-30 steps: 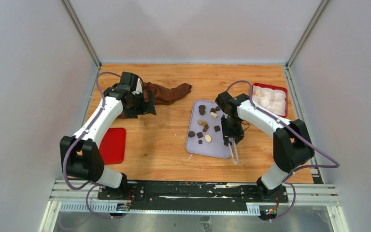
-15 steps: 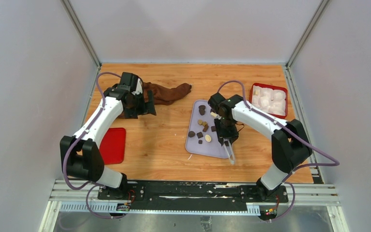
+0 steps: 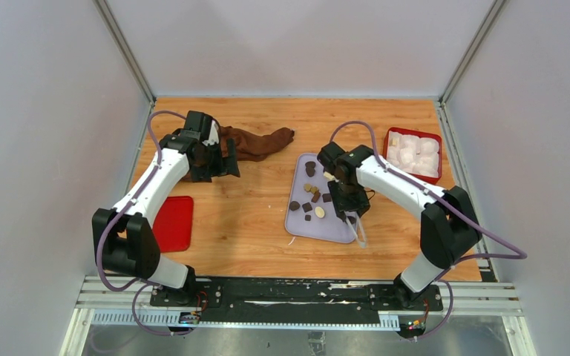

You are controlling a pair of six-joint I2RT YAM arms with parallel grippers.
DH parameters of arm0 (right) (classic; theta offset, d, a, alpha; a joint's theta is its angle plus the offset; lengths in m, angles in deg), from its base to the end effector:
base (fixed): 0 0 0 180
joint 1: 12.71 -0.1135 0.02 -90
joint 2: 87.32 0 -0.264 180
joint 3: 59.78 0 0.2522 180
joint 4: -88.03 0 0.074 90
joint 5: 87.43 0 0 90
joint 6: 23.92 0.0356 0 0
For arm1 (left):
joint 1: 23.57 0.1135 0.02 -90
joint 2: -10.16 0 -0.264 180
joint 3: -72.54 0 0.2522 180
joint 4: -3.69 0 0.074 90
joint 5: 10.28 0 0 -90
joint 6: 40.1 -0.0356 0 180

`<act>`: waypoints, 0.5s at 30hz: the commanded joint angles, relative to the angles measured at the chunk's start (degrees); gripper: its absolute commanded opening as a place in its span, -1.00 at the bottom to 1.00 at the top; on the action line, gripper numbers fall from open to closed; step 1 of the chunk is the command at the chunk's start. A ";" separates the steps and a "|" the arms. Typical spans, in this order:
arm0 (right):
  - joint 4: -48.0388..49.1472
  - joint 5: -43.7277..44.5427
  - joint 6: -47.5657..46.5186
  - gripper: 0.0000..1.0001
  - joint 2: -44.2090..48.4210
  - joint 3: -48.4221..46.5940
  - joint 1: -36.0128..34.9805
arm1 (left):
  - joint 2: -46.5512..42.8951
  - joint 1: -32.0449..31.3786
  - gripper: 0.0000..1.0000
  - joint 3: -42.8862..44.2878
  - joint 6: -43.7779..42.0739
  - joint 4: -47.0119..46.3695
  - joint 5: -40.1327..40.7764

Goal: Pack the chocolate

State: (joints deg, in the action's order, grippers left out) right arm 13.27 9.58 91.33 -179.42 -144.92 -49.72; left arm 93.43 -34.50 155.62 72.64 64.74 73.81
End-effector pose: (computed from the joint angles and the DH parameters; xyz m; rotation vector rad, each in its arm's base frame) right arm 0.2388 0.1746 0.2386 -0.2896 2.9403 -0.0443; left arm 0.2879 -0.0593 0.2789 -0.2397 2.6608 -0.3303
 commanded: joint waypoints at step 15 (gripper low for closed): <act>0.18 -0.32 -2.46 -0.15 -2.74 4.75 -0.54 | -1.32 0.22 1.00 -0.59 -0.67 0.61 -0.53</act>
State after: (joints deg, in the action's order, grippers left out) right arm 14.28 9.19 89.21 -181.51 -141.07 -49.72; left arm 93.43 -34.50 155.62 72.60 64.74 73.72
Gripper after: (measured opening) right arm 0.495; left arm 0.999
